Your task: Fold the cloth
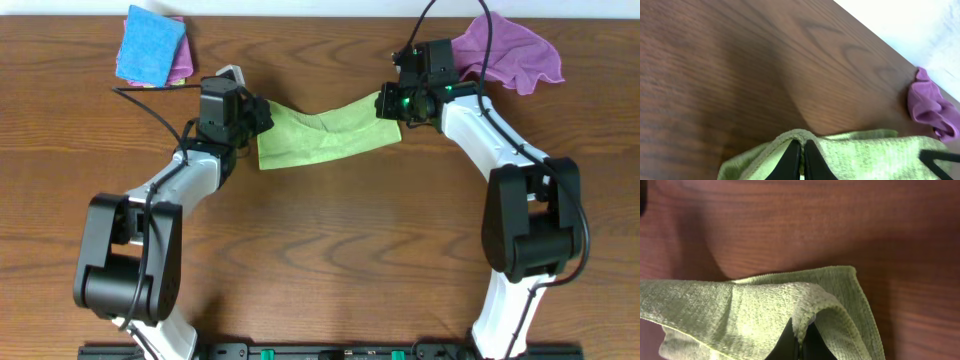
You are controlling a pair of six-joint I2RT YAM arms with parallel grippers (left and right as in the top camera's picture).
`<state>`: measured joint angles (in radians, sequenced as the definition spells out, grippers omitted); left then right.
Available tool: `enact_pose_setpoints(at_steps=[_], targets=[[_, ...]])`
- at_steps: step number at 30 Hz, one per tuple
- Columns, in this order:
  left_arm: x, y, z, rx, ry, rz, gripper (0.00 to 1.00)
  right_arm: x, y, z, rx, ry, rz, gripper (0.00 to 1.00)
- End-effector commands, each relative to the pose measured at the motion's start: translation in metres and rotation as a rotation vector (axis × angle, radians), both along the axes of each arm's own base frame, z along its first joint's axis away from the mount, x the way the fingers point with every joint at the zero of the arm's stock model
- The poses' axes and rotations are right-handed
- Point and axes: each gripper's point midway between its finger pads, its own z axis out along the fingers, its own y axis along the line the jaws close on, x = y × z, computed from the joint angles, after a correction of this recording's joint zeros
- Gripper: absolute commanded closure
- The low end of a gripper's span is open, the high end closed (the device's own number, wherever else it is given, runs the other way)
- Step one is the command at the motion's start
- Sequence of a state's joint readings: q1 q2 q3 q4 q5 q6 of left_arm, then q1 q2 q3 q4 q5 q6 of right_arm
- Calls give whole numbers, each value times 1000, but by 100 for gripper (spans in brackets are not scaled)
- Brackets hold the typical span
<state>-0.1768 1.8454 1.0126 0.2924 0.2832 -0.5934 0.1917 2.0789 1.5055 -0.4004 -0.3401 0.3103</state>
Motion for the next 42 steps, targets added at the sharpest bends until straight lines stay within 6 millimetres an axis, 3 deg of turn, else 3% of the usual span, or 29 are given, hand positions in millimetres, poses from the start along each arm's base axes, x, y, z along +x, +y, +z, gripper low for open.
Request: enact_pose_setpoints(at_steps=[1, 7, 17, 27, 38, 42], targets=[[8, 8, 0, 13, -8, -1, 94, 13, -6, 4, -12, -20, -31, 99], [-6, 9, -16, 31, 72, -26, 94, 10, -7, -4, -21, 0, -25, 99], [-22, 1, -27, 3, 154, -72, 94, -12, -11, -21, -47, 113, -26, 99], [-29, 4, -35, 26, 189, -78, 95, -7, -19, -24, -92, 95, -46, 99], [-59, 5, -57, 30, 346, -90, 94, -12, -19, -29, -97, 119, -44, 99], [-60, 3, -56, 21, 350, -98, 94, -12, -20, -30, -98, 122, -44, 99]])
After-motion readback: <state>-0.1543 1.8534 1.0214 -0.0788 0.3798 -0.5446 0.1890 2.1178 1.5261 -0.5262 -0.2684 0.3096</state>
